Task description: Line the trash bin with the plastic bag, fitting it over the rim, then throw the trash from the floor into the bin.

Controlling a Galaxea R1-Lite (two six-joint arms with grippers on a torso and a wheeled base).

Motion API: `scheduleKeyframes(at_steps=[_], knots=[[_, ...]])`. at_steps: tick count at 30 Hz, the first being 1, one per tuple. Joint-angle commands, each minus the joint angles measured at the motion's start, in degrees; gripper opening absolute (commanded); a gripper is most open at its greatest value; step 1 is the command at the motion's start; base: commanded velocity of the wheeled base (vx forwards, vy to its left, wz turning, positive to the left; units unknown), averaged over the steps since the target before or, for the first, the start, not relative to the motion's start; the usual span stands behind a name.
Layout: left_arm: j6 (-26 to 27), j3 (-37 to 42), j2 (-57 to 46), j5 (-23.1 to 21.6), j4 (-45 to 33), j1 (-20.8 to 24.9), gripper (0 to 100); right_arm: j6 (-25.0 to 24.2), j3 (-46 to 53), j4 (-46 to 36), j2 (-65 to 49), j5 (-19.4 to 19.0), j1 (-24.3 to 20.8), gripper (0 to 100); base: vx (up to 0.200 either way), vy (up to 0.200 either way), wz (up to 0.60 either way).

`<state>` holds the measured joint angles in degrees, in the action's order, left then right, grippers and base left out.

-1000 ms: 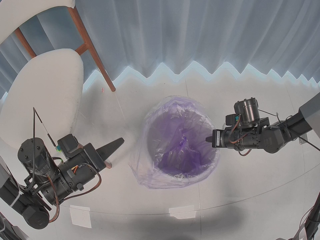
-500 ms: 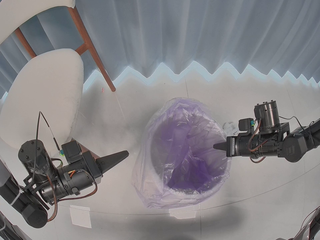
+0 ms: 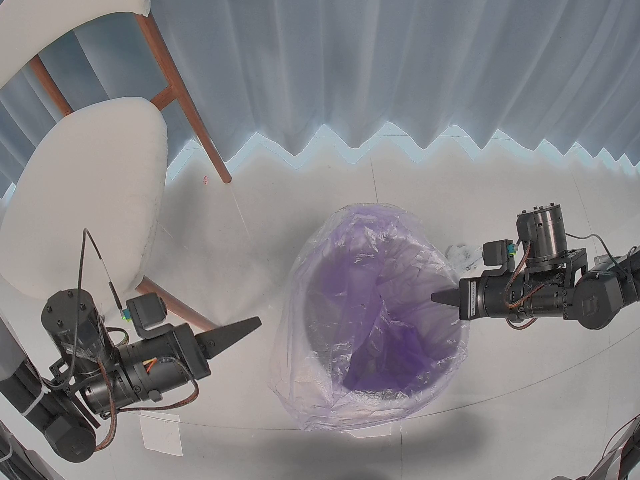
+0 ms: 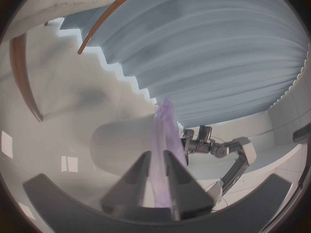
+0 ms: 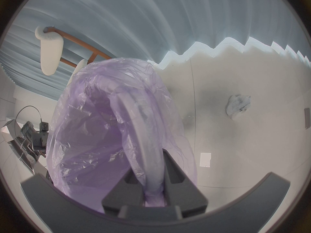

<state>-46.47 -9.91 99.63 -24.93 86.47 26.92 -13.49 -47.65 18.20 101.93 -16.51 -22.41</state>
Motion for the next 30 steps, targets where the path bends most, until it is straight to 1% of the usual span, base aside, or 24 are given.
scheduleKeyframes(at_steps=[1, 9, 10, 12, 18, 22, 23, 30], knots=[[2.3, 3.1, 0.8, 0.1, 0.2, 1.6, 100, 0.0, 0.4, 0.0, -0.1, 0.1, -0.1, 0, 0.0, 0.0, 0.0], [2.2, 1.2, 2.8, 0.1, 0.4, 2.9, 100, 0.1, 1.9, 2.4, -0.3, 0.1, -0.3, 0, 0.0, 0.0, 0.0], [2.3, 0.5, 3.7, 0.1, 0.4, 3.8, 100, 0.1, 2.8, 3.9, -0.1, 0.1, -0.3, 0, 0.0, 0.0, 0.0], [2.4, 0.0, 5.1, 0.2, 1.4, 4.3, 100, 0.1, 3.6, 5.3, -0.1, 0.1, -0.3, 0, 0.0, 0.0, 0.0], [2.1, 0.1, 6.5, 0.4, 2.2, 4.4, 100, -0.1, 4.3, 6.5, -0.2, 0.0, -0.3, 0, 0.0, 0.0, 0.0], [1.8, -0.3, 6.9, 3.5, 2.2, 5.9, 100, -0.1, 4.1, 6.7, -0.3, -0.1, -0.2, 0, 0.0, 0.0, 0.0], [1.7, -0.5, 7.3, 3.7, 2.2, 5.9, 0, -0.1, 4.1, 6.7, -0.3, -0.1, -0.2, 0, 0.0, 0.0, 0.0], [1.7, -0.7, 7.6, 4.1, 2.2, 5.8, 0, -0.5, 3.9, 6.7, -0.5, -0.2, -0.2, 0, 0.0, 0.0, 0.0]])
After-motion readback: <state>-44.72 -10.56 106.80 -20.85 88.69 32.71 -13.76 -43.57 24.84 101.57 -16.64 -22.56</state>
